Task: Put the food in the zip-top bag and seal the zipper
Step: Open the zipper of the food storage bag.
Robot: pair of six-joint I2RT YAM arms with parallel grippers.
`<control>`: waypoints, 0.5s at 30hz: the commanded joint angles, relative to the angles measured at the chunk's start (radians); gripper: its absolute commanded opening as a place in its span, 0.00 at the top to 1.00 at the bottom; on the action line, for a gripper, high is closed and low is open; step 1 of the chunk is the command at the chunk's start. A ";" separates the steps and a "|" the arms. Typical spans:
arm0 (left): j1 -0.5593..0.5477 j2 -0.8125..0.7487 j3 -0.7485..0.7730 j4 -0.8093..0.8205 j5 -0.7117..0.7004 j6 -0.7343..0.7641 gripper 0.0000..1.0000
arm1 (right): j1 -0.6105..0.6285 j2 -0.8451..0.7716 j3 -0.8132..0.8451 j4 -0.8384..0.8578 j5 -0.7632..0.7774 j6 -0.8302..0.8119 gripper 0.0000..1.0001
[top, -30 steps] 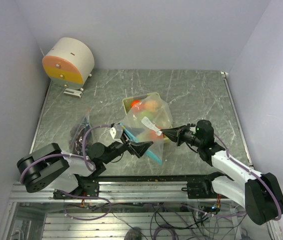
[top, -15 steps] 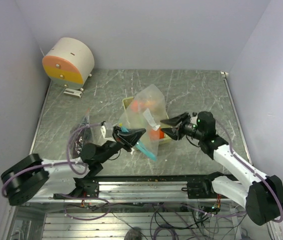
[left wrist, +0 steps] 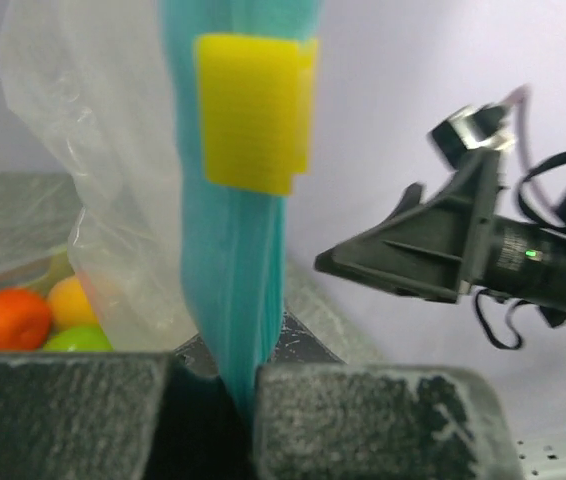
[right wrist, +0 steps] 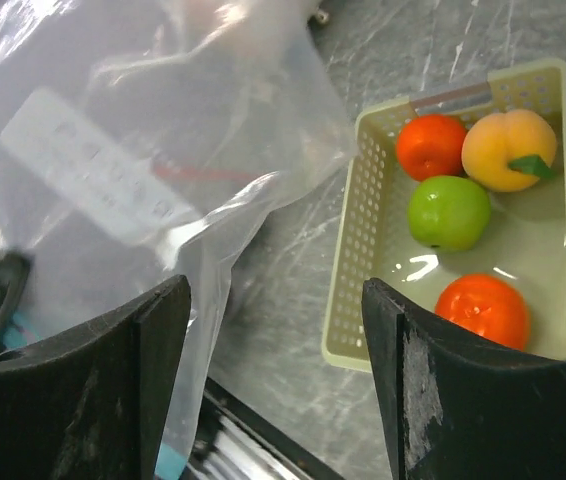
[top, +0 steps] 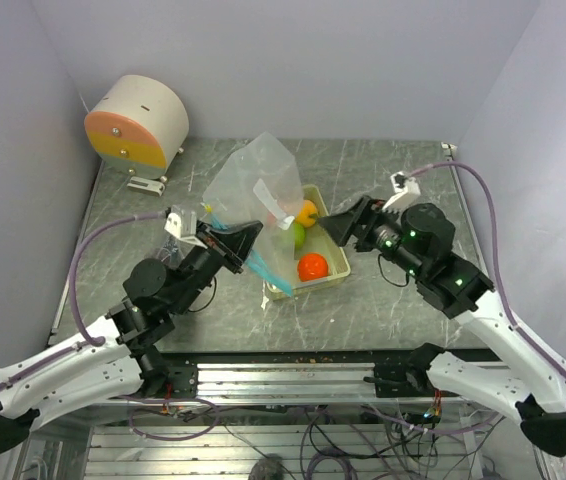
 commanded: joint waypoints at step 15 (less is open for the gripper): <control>-0.005 0.208 0.215 -0.478 -0.236 -0.145 0.93 | 0.472 0.163 0.024 0.113 0.128 -0.495 0.45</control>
